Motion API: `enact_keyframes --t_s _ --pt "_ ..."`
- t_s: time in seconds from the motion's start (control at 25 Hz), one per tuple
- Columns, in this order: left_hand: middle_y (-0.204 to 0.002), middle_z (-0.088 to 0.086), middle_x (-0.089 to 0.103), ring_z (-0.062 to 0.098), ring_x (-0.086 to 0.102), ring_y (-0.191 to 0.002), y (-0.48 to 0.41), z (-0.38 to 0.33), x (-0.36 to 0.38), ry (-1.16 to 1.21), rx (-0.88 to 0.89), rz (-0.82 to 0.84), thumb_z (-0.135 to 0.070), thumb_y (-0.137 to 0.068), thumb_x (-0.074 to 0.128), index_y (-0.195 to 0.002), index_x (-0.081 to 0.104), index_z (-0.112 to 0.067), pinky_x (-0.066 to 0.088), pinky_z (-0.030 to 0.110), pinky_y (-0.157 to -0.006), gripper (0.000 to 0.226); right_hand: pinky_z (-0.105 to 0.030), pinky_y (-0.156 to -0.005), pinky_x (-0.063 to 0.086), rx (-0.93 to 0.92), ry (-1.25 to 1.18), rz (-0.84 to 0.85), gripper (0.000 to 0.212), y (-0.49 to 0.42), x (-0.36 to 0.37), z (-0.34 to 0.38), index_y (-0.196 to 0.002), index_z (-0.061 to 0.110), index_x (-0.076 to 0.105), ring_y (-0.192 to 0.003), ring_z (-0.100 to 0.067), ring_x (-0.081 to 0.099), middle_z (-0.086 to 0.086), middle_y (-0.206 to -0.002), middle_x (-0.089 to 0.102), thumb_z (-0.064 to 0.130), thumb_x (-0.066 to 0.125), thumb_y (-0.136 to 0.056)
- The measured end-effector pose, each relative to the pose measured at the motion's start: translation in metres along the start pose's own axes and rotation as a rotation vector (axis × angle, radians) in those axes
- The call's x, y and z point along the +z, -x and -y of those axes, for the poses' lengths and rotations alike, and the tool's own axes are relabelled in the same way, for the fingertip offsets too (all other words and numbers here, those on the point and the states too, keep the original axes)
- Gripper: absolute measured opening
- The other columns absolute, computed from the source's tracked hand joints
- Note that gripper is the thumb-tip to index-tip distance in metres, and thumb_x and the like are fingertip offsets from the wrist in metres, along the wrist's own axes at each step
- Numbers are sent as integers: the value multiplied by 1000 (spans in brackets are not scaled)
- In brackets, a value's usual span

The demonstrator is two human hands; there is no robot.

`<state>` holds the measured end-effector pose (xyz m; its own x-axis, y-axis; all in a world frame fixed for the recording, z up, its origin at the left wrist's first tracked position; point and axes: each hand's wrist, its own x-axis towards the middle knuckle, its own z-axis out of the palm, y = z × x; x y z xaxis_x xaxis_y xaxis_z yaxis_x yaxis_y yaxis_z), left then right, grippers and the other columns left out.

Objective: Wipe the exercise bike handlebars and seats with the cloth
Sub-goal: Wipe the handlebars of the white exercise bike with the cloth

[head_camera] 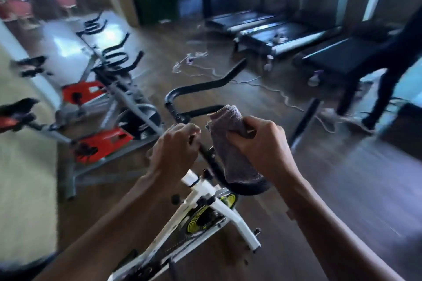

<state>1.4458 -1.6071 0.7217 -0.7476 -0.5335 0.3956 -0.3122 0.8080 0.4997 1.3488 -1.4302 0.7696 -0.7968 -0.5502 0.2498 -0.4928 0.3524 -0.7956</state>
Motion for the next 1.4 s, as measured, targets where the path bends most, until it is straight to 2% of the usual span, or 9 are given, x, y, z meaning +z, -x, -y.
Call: enact_keyframes --t_s 0.24,0.56,0.64,0.8,0.92,1.0,1.12,1.28,1.4 --pt "-91 7 66 30 63 -86 -75 -65 56 121 366 194 -25 -96 49 -96 68 -18 48 35 -74 21 -20 -62 37 200 190 -403 14 -7 -43 -28 -89 17 75 -72 -13 60 0 -79 72 28 78 -81" --pt "-98 -2 76 19 70 -92 -146 -104 110 333 423 577 -22 -90 62 -98 73 -22 54 30 -80 14 -27 -64 31 361 379 -746 25 -29 -34 -59 -80 9 73 -72 -22 53 -7 -79 58 31 71 -91" --pt "-101 2 76 20 69 -97 -160 -115 123 378 378 642 -19 -89 64 -99 75 -19 52 29 -83 15 -29 -67 39 405 441 -769 22 -41 -33 -67 -102 10 75 -77 -22 55 -5 -90 57 29 68 -93" --pt "-102 8 75 25 68 -99 -181 -129 159 501 220 770 -19 -86 64 -99 75 -17 54 36 -90 17 -39 -81 51 438 601 -786 45 -73 -37 -88 -134 15 62 -96 -33 63 -8 -108 55 20 67 -89" --pt "-90 10 73 25 65 -82 -186 -135 187 669 48 885 -27 -76 60 -86 69 -23 51 33 -76 15 -44 -83 54 436 632 -745 56 -101 -32 -104 -139 11 53 -104 -34 61 -11 -116 53 10 68 -86" --pt "-81 7 67 21 60 -71 -185 -137 202 842 -96 948 -17 -88 57 -84 66 -20 45 29 -66 10 -45 -76 53 385 560 -756 50 -114 -21 -115 -133 9 51 -101 -35 59 -12 -116 54 10 67 -86" --pt "-75 5 68 20 64 -69 -185 -139 215 1063 -317 1041 -12 -99 44 -82 65 -12 52 27 -63 27 -47 -70 54 357 498 -757 38 -120 -13 -128 -116 11 52 -98 -32 56 -10 -112 50 19 71 -84" --pt "-70 2 67 12 66 -61 -188 -139 222 1226 -532 1159 -28 -105 41 -92 64 -12 53 22 -54 31 -39 -94 41 360 637 -731 50 -114 -12 -140 -120 12 52 -120 -27 42 -9 -134 43 44 70 -87" --pt "-63 -1 68 8 64 -53 -190 -140 220 1235 -535 1237 -39 -108 32 -89 64 -12 51 21 -52 47 -45 -116 33 265 603 -613 49 -105 -5 -154 -135 9 47 -147 -30 27 -12 -158 31 39 53 -97"
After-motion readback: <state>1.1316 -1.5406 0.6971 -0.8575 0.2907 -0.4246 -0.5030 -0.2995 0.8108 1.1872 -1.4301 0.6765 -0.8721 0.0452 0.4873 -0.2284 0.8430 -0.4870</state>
